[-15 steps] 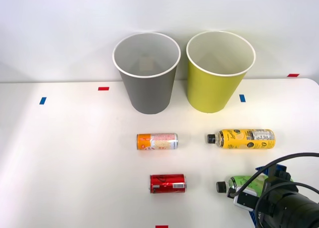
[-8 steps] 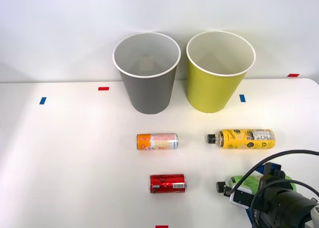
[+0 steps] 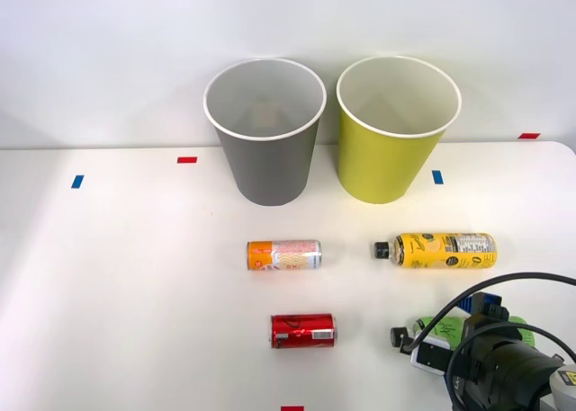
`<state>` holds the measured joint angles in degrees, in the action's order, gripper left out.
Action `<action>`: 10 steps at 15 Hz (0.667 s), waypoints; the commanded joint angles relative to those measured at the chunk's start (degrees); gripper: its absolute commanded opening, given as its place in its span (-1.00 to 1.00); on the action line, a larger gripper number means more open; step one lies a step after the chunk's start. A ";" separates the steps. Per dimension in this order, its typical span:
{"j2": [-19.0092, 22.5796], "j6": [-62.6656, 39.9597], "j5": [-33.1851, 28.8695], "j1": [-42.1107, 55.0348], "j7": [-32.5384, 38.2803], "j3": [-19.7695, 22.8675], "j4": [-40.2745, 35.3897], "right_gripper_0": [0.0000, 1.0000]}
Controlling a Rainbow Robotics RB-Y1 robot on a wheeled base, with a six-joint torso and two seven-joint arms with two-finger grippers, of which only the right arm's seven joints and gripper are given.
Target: Put cans in the gray bin, plastic bottles in the light green bin
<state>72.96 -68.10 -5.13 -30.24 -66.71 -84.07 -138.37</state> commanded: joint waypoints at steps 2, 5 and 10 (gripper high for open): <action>-0.01 0.08 -1.03 0.01 -0.44 -0.04 0.03 -0.78; -0.01 0.08 -1.46 0.10 -0.61 -0.04 0.03 -1.00; 0.08 0.34 -3.49 0.71 0.00 0.05 -0.06 -1.00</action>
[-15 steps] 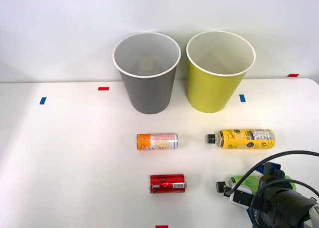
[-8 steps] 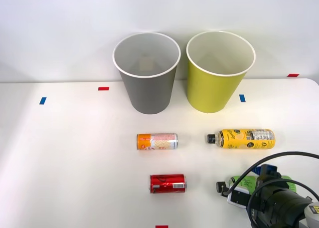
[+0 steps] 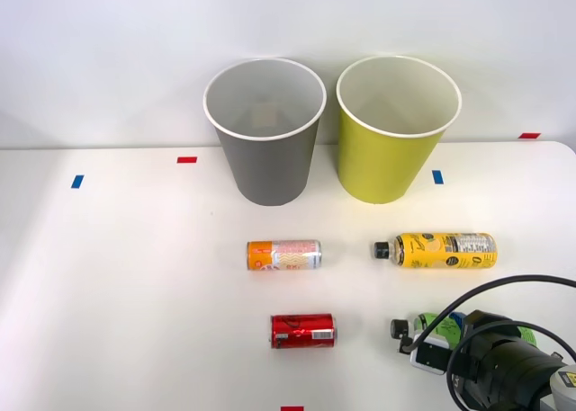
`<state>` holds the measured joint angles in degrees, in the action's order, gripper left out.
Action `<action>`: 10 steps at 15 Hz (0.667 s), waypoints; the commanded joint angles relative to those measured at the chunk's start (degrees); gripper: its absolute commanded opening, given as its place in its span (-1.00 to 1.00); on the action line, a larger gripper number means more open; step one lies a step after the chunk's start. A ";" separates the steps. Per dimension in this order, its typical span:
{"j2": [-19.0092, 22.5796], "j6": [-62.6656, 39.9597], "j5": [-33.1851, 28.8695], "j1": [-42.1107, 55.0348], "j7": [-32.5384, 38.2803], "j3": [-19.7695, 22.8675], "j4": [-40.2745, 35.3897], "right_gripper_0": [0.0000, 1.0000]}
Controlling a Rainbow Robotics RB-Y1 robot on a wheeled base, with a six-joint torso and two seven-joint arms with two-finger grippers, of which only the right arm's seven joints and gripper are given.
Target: Put cans in the gray bin, plastic bottles in the light green bin
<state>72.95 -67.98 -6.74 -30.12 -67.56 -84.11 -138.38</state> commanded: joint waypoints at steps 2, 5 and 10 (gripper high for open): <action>0.00 0.22 -4.77 2.61 3.84 1.23 -0.14 -1.00; -1.32 1.63 -7.15 10.69 9.55 9.67 -1.02 -1.00; -6.59 10.41 -7.15 31.44 9.64 34.54 -5.15 -1.00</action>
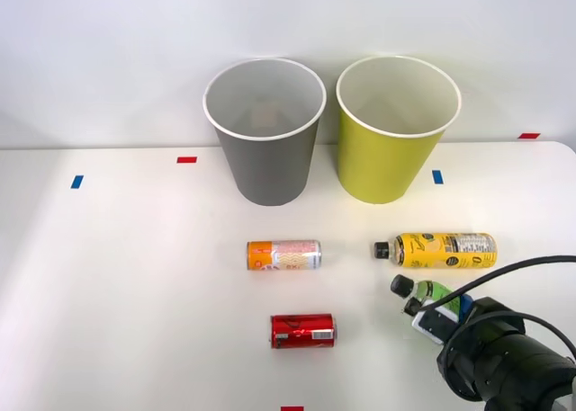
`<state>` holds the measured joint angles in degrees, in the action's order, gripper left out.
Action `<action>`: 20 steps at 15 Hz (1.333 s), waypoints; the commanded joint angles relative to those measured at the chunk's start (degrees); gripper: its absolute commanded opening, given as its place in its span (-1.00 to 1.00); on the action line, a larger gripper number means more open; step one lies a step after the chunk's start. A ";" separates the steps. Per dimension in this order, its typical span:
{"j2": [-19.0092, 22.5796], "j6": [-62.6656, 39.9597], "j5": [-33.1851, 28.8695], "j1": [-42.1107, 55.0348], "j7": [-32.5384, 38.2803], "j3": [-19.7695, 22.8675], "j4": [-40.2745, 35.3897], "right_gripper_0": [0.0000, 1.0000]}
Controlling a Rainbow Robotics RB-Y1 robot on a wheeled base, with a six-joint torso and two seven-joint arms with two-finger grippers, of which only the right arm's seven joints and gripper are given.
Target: Put cans in the gray bin, plastic bottles in the light green bin
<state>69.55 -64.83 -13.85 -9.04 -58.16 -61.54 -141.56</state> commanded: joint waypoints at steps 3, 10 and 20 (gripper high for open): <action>-7.32 15.34 -0.30 20.91 -0.02 24.28 -2.67 -1.00; -17.52 29.32 -1.18 34.80 4.28 43.35 -6.62 -1.00; -24.37 44.96 -1.01 30.31 24.15 55.39 -6.62 -1.00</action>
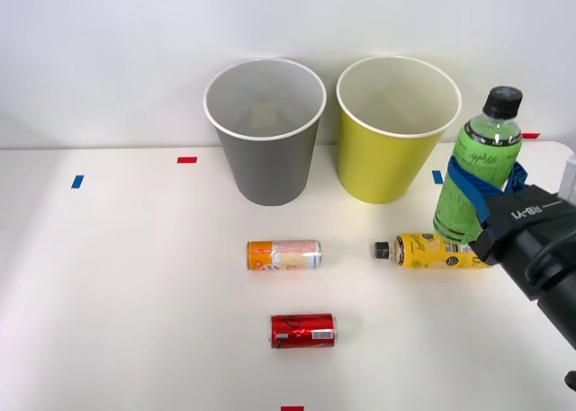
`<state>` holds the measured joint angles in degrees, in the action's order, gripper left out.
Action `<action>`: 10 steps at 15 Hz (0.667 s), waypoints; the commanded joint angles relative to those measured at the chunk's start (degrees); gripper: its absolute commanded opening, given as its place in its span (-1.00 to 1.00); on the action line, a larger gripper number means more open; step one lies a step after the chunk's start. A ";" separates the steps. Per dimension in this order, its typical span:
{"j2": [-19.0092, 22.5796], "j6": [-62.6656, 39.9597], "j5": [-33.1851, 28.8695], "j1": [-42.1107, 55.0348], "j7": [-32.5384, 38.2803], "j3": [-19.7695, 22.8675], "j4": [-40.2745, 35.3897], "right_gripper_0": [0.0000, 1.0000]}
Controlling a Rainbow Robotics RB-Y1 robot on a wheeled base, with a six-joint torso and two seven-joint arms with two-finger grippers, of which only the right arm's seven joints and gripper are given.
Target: Put cans in the gray bin, plastic bottles in the light green bin
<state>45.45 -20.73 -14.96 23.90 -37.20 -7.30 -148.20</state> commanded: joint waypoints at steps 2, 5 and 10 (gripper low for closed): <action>-0.10 0.87 0.11 -5.79 6.35 1.68 0.63 -1.00; 0.08 1.92 4.42 -12.38 6.00 1.76 5.29 -1.00; -1.68 2.54 6.18 -25.21 5.21 0.45 16.54 -1.00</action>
<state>44.86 -18.38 -8.90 1.90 -31.75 -6.14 -134.65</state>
